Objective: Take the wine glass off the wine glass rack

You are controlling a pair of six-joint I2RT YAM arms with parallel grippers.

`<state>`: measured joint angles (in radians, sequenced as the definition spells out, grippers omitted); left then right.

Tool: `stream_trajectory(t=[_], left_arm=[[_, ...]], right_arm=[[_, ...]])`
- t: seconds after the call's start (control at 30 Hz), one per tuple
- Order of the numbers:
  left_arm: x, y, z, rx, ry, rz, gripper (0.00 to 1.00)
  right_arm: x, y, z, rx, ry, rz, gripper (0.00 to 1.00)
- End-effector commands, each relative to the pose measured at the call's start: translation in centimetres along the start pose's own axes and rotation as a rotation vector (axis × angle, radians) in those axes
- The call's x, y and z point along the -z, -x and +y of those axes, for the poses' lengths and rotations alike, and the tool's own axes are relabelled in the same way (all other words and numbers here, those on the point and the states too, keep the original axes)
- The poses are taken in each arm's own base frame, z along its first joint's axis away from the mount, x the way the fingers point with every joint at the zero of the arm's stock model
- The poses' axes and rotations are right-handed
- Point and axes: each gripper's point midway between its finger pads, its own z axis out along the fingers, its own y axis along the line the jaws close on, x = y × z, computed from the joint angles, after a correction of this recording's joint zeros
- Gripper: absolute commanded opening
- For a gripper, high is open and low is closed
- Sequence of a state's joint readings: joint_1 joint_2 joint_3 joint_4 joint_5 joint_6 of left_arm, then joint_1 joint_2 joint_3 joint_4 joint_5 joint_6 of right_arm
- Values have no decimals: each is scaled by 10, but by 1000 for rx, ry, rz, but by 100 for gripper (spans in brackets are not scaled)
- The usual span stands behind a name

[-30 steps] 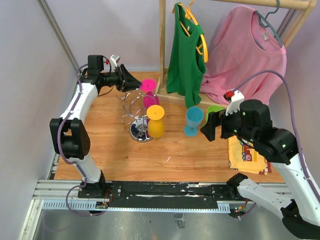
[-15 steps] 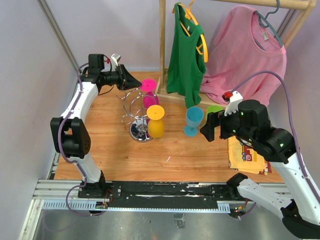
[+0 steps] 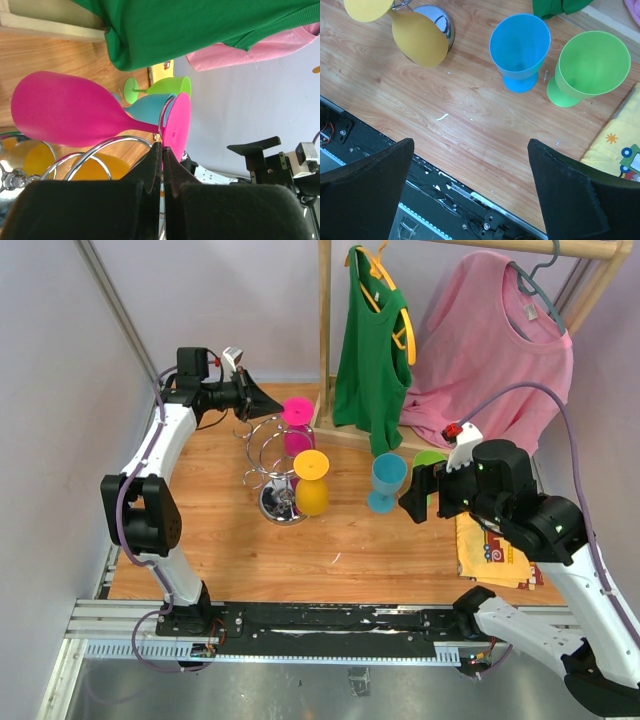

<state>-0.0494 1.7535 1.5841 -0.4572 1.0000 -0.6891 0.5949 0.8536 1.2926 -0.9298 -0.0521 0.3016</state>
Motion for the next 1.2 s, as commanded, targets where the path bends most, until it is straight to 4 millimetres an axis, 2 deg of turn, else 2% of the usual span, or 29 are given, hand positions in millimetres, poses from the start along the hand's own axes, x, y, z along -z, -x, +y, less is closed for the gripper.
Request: stream_trajectory(t=[0.0, 0.3, 0.87, 1.17], left_arm=[[-1, 4, -16, -8, -53, 10, 0], [-1, 13, -28, -3, -87, -22, 0], [-12, 29, -24, 27, -121, -30, 0], [-12, 30, -29, 32, -144, -17, 0]], right_arm=[[-2, 0, 0, 5, 1, -12, 98], [0, 0, -1, 11, -5, -12, 98], [-3, -8, -6, 11, -21, 1, 98], [-8, -9, -4, 6, -16, 10, 98]])
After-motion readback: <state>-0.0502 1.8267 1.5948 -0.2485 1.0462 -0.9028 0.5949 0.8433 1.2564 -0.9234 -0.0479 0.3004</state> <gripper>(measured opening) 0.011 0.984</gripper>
